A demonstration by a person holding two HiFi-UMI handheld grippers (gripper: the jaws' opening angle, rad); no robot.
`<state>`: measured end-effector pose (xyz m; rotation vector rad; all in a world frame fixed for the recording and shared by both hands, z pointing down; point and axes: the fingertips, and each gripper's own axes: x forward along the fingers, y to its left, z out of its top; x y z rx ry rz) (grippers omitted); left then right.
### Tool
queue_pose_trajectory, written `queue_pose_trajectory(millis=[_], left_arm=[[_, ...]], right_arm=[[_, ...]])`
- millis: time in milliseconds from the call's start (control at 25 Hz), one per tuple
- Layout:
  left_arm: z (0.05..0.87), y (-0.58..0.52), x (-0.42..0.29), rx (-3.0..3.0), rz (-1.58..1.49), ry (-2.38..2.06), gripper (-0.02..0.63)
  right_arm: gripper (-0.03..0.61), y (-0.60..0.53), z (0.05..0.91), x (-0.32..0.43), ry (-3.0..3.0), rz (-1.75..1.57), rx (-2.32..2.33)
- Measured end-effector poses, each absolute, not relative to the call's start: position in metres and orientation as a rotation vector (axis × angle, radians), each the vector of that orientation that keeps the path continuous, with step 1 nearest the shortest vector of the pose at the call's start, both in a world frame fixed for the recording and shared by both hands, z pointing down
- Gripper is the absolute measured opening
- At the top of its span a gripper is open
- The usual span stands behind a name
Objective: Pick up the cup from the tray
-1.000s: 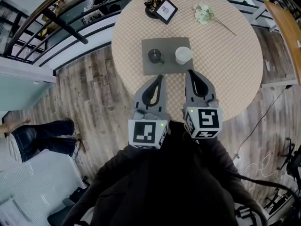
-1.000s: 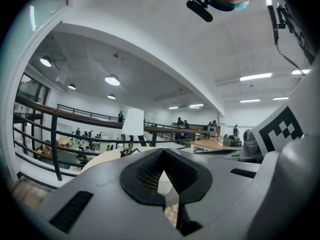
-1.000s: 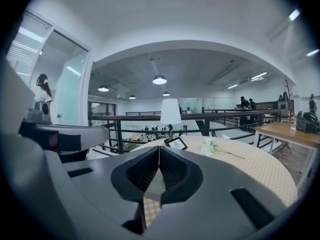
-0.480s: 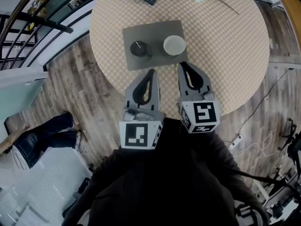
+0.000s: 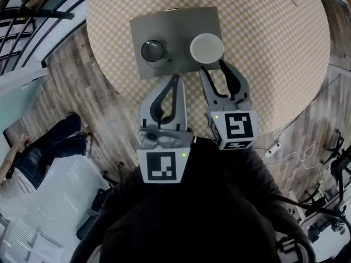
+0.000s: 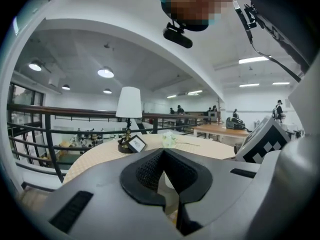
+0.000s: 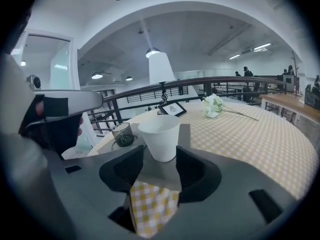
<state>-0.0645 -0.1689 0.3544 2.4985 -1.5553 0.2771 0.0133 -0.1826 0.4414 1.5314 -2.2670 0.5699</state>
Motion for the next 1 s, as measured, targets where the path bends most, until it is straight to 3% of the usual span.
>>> queue_pose_trajectory(millis=[120, 360, 1000], left_arm=[[0.364, -0.176, -0.066, 2.462, 0.291, -1.562, 0.003], [0.373, -0.192, -0.062, 2.427, 0.309, -1.584, 0.003], [0.384, -0.211, -0.065, 2.360, 0.332, -1.634, 0.003]], right_arm=[[0.244, -0.193, 0.446, 0.013, -2.269, 0.525, 1.516], [0.301, -0.219, 0.453, 0.010, -2.277, 0.414, 1.440], [0.304, -0.242, 0.460, -0.004, -2.307, 0.279, 1.322]])
